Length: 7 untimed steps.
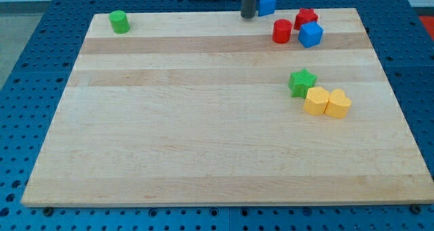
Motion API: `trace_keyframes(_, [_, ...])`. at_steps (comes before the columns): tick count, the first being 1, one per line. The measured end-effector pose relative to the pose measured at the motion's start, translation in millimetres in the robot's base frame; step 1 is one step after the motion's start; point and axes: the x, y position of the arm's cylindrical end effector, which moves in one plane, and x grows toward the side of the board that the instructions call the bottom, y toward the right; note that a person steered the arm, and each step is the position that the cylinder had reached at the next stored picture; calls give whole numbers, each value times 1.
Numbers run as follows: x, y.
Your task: Slightly move the triangle to the right side
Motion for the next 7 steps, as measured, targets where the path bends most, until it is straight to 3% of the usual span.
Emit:
trace_keyframes(3, [4, 15])
trace_keyframes(7, [-1, -24])
